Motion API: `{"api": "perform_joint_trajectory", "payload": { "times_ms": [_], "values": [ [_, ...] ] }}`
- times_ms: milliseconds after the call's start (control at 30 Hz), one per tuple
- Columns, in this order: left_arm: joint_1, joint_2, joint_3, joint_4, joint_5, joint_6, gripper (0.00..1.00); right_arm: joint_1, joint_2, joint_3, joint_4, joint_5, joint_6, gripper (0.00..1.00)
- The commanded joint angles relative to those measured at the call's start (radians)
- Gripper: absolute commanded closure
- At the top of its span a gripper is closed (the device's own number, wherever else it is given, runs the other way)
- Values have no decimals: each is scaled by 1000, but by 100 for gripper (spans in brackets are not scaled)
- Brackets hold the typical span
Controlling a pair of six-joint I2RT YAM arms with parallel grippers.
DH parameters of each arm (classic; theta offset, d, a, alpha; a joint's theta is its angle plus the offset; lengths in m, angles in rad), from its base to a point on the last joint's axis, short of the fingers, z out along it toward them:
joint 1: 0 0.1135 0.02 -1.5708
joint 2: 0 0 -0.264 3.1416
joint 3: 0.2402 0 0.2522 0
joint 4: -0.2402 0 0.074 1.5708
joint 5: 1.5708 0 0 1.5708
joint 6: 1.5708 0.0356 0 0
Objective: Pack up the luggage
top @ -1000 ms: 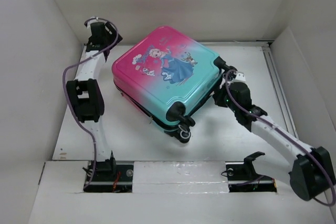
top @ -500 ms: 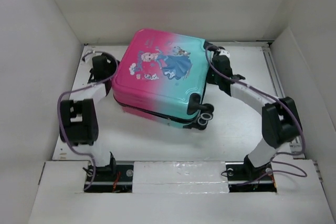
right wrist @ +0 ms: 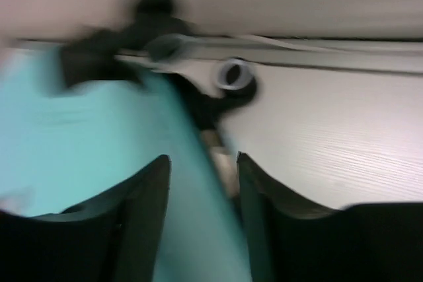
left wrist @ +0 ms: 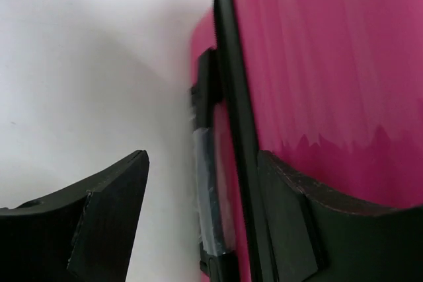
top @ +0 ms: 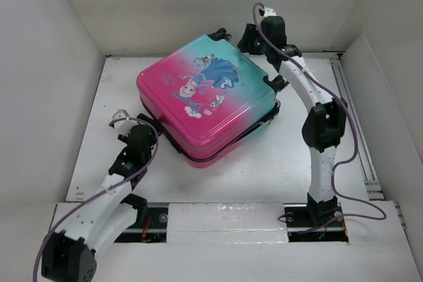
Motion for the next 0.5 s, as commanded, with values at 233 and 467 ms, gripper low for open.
{"api": "perform_joint_trajectory", "payload": {
  "times_ms": [233, 467],
  "values": [
    [-65, -276, 120, -42, 35, 72, 43, 33, -682, -549, 178, -280, 72, 67],
    [-65, -91, 175, 229, 6, 38, 49, 57, -1221, -1286, 348, 86, 241, 100]
  ]
}}
